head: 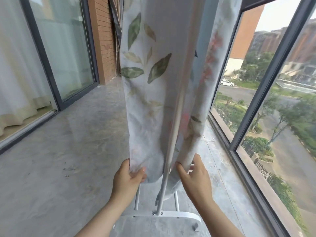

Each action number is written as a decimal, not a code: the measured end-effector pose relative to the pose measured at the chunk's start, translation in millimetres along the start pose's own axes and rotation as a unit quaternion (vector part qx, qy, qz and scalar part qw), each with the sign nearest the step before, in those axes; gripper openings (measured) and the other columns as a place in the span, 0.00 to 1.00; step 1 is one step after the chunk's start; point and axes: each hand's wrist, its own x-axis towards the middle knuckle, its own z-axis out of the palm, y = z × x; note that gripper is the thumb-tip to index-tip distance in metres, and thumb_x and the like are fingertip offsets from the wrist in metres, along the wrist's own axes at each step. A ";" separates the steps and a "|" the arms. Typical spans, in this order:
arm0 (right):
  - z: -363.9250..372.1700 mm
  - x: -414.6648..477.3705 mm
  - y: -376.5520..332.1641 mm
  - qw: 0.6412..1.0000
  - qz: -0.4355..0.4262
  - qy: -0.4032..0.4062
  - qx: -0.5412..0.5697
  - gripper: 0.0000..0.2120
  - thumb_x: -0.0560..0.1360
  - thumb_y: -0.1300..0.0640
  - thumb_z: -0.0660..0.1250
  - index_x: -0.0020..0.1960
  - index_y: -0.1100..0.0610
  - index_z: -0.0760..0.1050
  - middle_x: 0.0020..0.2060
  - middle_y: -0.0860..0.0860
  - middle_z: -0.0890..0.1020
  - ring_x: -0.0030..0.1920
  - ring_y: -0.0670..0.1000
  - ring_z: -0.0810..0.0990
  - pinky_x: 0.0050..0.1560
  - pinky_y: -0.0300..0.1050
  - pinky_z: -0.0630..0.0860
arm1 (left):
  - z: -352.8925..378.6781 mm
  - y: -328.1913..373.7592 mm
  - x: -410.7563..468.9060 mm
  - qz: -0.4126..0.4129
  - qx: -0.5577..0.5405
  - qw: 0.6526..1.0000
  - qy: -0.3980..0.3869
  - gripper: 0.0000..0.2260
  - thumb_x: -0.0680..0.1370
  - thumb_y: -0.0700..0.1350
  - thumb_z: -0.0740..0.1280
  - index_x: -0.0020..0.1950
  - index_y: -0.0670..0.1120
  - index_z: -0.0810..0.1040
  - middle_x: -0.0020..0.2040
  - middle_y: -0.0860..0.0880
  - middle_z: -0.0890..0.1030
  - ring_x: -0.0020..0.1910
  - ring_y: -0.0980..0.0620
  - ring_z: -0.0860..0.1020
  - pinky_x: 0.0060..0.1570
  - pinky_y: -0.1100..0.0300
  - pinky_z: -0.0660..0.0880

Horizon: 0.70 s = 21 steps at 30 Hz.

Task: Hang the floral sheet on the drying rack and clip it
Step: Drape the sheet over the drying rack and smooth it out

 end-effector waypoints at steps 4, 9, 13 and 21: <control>11.9 -2.9 27.3 0.999 0.001 0.021 0.034 0.12 0.71 0.45 0.66 0.53 0.43 0.69 0.47 0.40 0.79 0.48 0.41 0.78 0.45 0.45 0.77 | 16.9 -19.9 -4.6 0.026 -0.007 0.999 0.034 0.08 0.73 0.45 0.72 0.41 0.41 0.76 0.36 0.52 0.84 0.39 0.52 0.84 0.49 0.46 0.79; 2.2 -11.9 39.4 0.994 -0.038 0.074 0.072 0.17 0.78 0.55 0.63 0.32 0.54 0.63 0.24 0.44 0.67 0.28 0.44 0.66 0.29 0.40 0.61 | 25.4 -29.1 -19.2 0.057 -0.018 0.997 0.052 0.06 0.75 0.38 0.69 0.38 0.41 0.76 0.35 0.53 0.85 0.38 0.55 0.84 0.49 0.48 0.79; -11.3 -13.8 40.4 0.989 0.001 0.087 0.121 0.16 0.81 0.54 0.56 0.36 0.57 0.71 0.29 0.52 0.76 0.33 0.50 0.77 0.39 0.53 0.77 | 20.8 -27.9 -29.8 0.065 -0.016 0.997 0.033 0.08 0.72 0.46 0.70 0.39 0.43 0.77 0.36 0.52 0.85 0.39 0.53 0.84 0.47 0.45 0.80; -24.4 -42.0 22.3 0.994 0.034 0.074 0.079 0.21 0.82 0.46 0.50 0.41 0.59 0.70 0.32 0.53 0.78 0.34 0.52 0.78 0.37 0.51 0.73 | 10.9 -19.9 -55.8 0.065 0.005 0.998 0.016 0.06 0.75 0.41 0.69 0.39 0.41 0.78 0.34 0.50 0.84 0.37 0.51 0.84 0.46 0.45 0.79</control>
